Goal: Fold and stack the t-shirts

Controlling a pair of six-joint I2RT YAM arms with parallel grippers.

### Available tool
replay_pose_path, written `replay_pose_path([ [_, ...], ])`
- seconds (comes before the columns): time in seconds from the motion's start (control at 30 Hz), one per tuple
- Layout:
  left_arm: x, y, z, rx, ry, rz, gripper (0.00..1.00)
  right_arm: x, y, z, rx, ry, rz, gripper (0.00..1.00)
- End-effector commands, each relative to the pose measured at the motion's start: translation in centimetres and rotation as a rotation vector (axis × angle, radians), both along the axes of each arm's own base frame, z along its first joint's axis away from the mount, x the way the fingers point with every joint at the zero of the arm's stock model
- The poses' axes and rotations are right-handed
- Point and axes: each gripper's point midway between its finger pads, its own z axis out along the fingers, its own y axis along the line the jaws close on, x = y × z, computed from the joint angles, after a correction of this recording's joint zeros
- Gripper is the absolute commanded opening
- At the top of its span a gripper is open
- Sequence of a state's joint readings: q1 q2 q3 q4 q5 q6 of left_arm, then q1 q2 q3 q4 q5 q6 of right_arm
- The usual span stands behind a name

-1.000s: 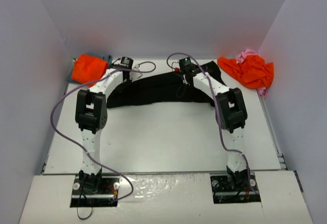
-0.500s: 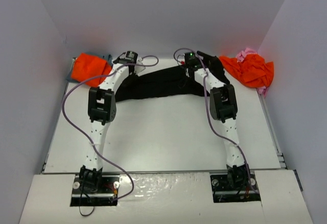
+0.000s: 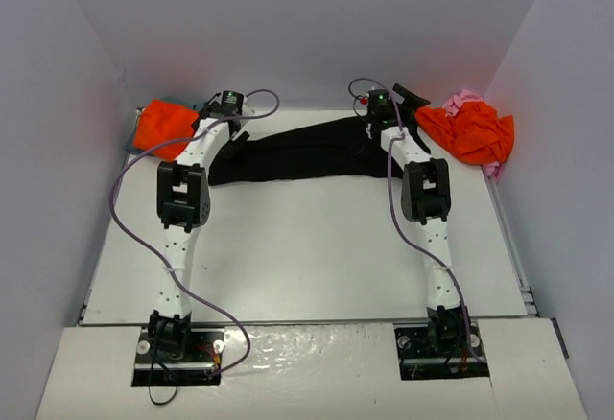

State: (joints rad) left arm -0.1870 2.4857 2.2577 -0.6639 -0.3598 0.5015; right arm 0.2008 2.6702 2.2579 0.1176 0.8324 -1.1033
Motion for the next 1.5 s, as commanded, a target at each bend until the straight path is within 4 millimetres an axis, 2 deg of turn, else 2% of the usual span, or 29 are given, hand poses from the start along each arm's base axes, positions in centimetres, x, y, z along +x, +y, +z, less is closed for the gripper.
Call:
replay_pose_path([
  [0.0,1.0,0.7,12.5,-0.047,-0.294,0.059,0.97,-0.6,0.0,17.1,0.084,-0.438,0.006,1.0],
  [0.07,0.8,0.7,15.0,-0.066,-0.345,0.07,0.97,-1.7,-0.1,21.3,0.097,-0.525,0.022,1.0],
  [0.17,0.3,0.2,17.5,-0.12,-0.402,0.068,0.97,-3.9,-0.1,27.4,0.162,-0.646,0.029,0.98],
  [0.23,-0.5,-1.2,18.1,-0.192,-0.377,0.024,0.88,-5.0,0.5,28.3,0.213,-0.622,0.052,0.86],
  [0.3,-1.1,-2.9,18.4,-0.218,-0.354,-0.017,0.66,-6.0,1.3,28.1,0.244,-0.585,0.065,0.61],
  [0.33,-1.5,-3.5,18.1,-0.202,-0.335,-0.039,0.47,-6.9,1.6,27.3,0.25,-0.547,0.07,0.52],
  [0.37,-2.4,-5.2,17.0,-0.194,-0.279,-0.083,0.29,-7.2,2.9,25.2,0.288,-0.477,0.1,0.4],
  [0.43,-3.6,-6.8,16.1,-0.166,-0.236,-0.125,0.0,-8.2,4.6,22.0,0.341,-0.389,0.13,0.0],
  [0.47,-3.9,-8.7,15.4,-0.178,-0.217,-0.177,0.0,-9.4,5.2,18.5,0.345,-0.273,0.135,0.0],
  [0.5,-4.6,-9.0,14.1,-0.164,-0.182,-0.2,0.0,-9.8,6.0,16.3,0.366,-0.224,0.151,0.0],
  [0.63,-5.6,-11.6,8.7,-0.133,-0.082,-0.268,0.0,-10.2,8.3,9.1,0.447,-0.092,0.172,0.0],
  [0.7,-5.5,-11.9,7.2,-0.139,-0.047,-0.265,0.0,-9.9,8.7,7.2,0.461,-0.06,0.16,0.0],
  [0.83,-5.0,-12.1,4.4,-0.136,0.005,-0.261,0.0,-9.1,9.5,5.4,0.487,-0.023,0.156,0.0],
  [0.9,-4.8,-12.1,3.7,-0.134,0.02,-0.264,0.0,-8.9,9.5,3.4,0.48,0.022,0.141,0.0],
  [0.97,-4.7,-11.9,3.0,-0.129,0.033,-0.259,0.0,-8.7,9.6,2.4,0.48,0.04,0.136,0.0],
  [1.13,-4.9,-10.5,0.8,-0.105,0.128,-0.265,0.0,-9.0,9.5,-0.8,0.465,0.132,0.113,0.0],
  [1.17,-5.1,-10.0,-0.1,-0.087,0.158,-0.264,0.0,-9.1,9.2,-1.4,0.454,0.15,0.102,0.0],
  [1.3,-4.9,-5.8,-1.4,-0.043,0.21,-0.204,0.0,-9.2,6.4,-3.9,0.387,0.231,0.033,0.0],
  [1.33,-5.3,-5.6,-2.0,-0.037,0.239,-0.204,0.0,-9.2,6.3,-4.3,0.379,0.246,0.032,0.0],
  [1.43,-5.2,-2.2,-2.9,-0.085,0.287,-0.146,0.0,-9.9,3.7,-6.1,0.342,0.332,-0.017,0.0],
  [1.47,-5.0,-1.9,-3.0,-0.089,0.294,-0.143,0.0,-10.2,2.9,-6.7,0.334,0.358,-0.035,0.0],
])
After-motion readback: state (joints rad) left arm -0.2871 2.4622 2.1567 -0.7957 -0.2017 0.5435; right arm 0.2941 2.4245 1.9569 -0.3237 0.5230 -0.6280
